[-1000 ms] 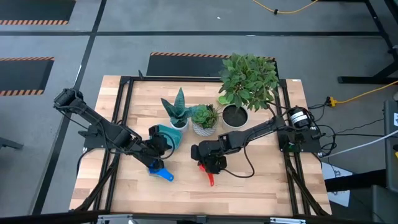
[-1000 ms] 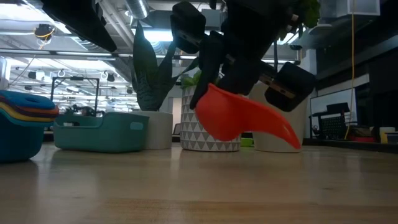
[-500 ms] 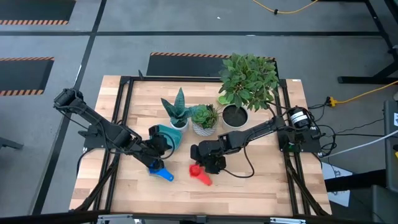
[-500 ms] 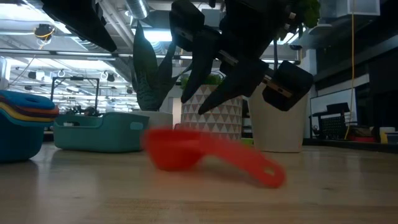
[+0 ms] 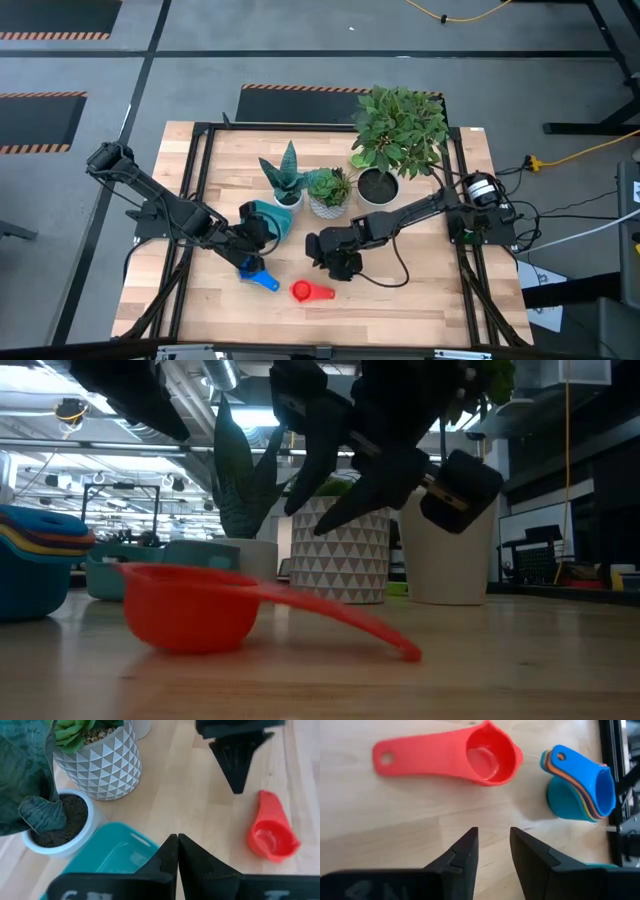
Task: Nest measuring cups in basket
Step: Stack the red measuring cup into the blue measuring cup
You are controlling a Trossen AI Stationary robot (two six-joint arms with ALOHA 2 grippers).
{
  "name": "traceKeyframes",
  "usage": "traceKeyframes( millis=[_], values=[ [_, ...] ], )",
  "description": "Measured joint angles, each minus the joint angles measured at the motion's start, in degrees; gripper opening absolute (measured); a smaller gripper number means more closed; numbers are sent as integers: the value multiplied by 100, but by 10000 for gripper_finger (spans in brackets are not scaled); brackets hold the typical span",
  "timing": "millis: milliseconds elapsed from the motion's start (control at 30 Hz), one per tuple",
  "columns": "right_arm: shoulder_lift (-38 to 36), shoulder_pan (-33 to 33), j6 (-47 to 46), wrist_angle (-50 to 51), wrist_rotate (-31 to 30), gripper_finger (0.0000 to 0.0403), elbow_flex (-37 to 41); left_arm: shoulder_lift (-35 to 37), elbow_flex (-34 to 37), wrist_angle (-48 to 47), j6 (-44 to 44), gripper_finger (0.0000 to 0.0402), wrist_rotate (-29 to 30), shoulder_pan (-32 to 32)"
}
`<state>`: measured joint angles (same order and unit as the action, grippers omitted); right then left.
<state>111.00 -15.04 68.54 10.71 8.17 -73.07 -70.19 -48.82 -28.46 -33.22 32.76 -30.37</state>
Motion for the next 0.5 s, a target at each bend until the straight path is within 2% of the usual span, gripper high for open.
traceKeyframes(
  millis=[133,267,500],
  values=[
    [-8,-151,-557,31,-522,117,-150,0,0,300,-335,23,6,4],
    [-136,-342,-845,417,-1331,117,-334,0,0,863,-404,55,-16,4],
    [-795,-770,-1796,1067,-2506,117,-392,-224,-9,2030,-383,112,-213,0]
  ],
)
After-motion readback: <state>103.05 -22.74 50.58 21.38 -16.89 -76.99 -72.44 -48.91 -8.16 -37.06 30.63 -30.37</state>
